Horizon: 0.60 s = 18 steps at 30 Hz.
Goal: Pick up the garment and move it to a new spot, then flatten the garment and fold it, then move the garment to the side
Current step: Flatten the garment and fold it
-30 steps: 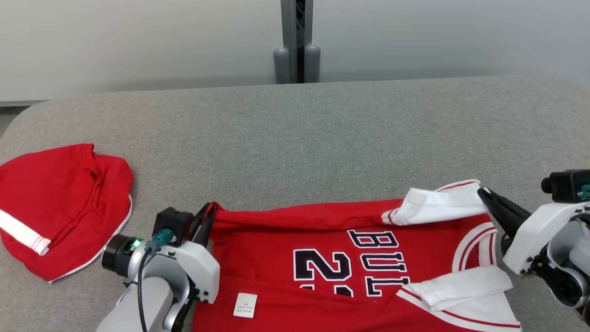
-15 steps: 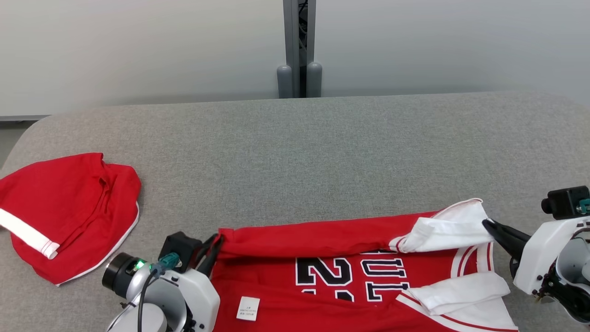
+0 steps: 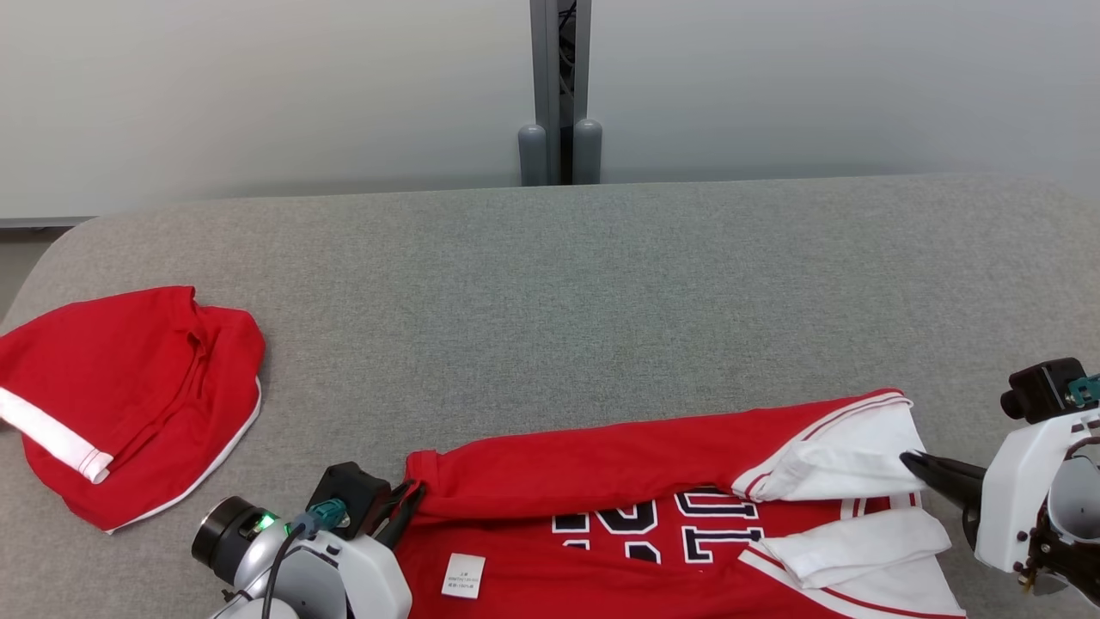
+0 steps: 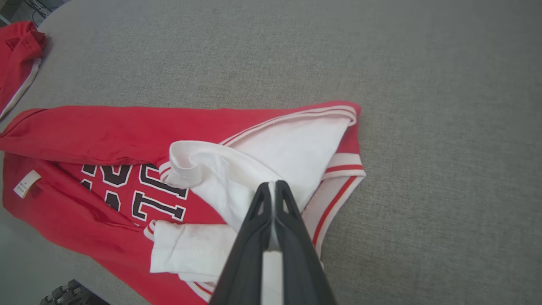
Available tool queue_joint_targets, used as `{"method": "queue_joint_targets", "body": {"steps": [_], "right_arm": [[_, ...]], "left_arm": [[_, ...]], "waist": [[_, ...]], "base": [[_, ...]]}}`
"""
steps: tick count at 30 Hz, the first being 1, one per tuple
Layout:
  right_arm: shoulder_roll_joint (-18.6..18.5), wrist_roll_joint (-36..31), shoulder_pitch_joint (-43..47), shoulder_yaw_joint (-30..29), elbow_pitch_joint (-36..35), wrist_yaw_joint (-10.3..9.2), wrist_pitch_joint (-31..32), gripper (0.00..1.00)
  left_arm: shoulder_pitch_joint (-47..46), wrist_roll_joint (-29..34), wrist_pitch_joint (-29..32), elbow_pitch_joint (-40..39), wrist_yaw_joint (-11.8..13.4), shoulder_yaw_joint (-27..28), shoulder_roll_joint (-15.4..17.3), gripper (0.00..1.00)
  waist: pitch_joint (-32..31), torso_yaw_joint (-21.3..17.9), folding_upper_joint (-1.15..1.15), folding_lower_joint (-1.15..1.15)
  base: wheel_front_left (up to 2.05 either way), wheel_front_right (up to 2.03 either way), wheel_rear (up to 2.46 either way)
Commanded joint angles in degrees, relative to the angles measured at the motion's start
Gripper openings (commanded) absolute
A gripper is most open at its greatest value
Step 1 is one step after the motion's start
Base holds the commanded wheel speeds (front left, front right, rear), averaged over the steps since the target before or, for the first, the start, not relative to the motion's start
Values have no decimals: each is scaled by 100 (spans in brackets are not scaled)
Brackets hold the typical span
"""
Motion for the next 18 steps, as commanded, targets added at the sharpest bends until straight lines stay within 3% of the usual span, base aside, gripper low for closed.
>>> {"method": "queue_joint_targets", "body": {"steps": [1,18], "right_arm": [[-77,54,12,5,-39,4,98,0],[-442,420,168,-73,-544,4,1055,0]], "left_arm": [[27,-36,16,-37,49,11,31,0],[95,24,-14,38,107,-127,47,0]], "waist": [[3,-10,0,0],[74,-51,0,0]], "base": [[0,0,0],[0,0,0]]}}
